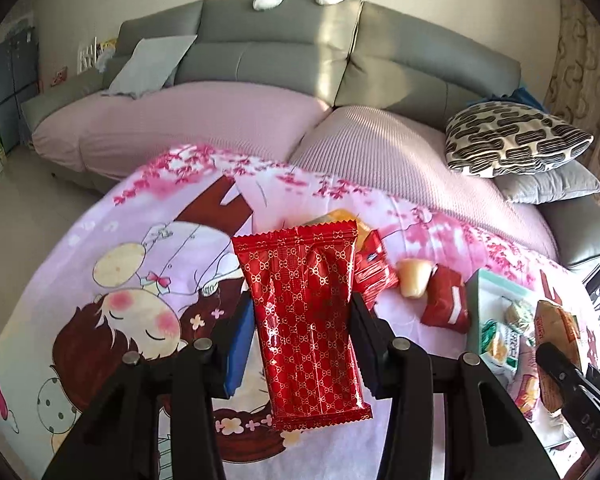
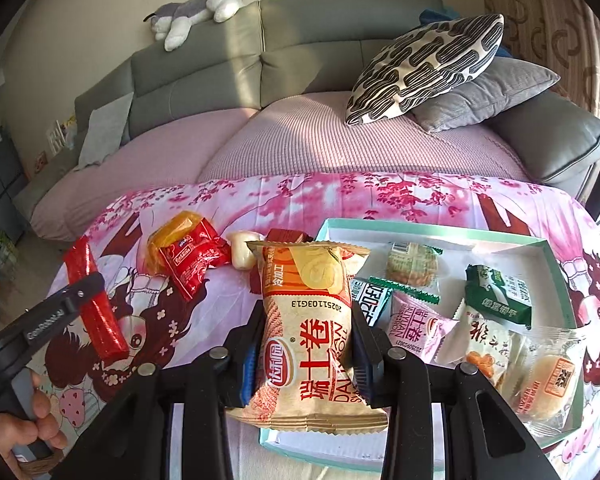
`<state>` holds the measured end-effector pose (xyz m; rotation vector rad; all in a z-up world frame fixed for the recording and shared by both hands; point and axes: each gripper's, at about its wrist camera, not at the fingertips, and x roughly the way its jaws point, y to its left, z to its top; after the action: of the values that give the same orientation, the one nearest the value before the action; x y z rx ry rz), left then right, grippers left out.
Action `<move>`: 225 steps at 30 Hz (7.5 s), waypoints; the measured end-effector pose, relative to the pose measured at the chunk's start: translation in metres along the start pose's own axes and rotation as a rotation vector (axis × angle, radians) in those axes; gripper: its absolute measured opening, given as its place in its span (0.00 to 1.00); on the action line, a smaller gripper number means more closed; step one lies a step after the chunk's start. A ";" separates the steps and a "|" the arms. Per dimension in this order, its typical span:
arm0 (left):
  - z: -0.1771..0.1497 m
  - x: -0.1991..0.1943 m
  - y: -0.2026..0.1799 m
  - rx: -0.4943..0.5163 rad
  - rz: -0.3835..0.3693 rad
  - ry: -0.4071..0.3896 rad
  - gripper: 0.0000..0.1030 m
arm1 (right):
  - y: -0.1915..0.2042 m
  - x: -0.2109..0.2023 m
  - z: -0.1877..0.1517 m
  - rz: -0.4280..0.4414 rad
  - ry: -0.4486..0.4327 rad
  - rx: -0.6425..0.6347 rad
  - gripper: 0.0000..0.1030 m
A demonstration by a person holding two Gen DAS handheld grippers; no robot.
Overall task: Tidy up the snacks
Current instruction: 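Carry the red pack and Swiss roll bag over the green-rimmed box and lower them, then open both tools to drop the snacks into the box and withdraw, then move both open tools toward the remaining snacks on the bedspread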
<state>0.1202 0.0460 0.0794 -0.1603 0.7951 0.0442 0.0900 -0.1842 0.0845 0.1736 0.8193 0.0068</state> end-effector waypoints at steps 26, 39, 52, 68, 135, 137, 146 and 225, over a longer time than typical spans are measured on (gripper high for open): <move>-0.021 -0.029 -0.137 0.262 -0.284 0.001 0.46 | -0.142 -0.061 0.003 -0.278 -0.103 0.275 0.39; -0.037 -0.025 -0.186 0.386 -0.283 -0.005 0.46 | -0.184 -0.060 -0.003 -0.266 -0.139 0.355 0.39; -0.047 -0.004 -0.215 0.450 -0.272 0.013 0.46 | -0.212 -0.010 -0.005 -0.259 -0.087 0.404 0.39; -0.040 0.011 -0.239 0.485 -0.284 -0.020 0.46 | -0.216 0.017 0.006 -0.242 -0.057 0.369 0.39; -0.026 0.046 -0.196 0.316 -0.062 0.111 1.00 | -0.180 0.002 -0.001 -0.282 0.029 0.246 1.00; -0.027 0.043 -0.192 0.313 -0.052 0.109 1.00 | -0.178 -0.001 -0.007 -0.278 0.034 0.248 1.00; -0.028 0.030 -0.171 0.294 -0.037 0.098 1.00 | -0.158 -0.009 -0.023 -0.244 0.060 0.214 1.00; 0.013 0.071 0.030 -0.116 0.066 0.091 1.00 | 0.053 0.072 -0.016 0.030 0.075 -0.079 1.00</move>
<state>0.1763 0.0760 0.0344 -0.2470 0.8888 0.1467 0.1303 -0.1246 0.0297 0.1111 0.8894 0.0740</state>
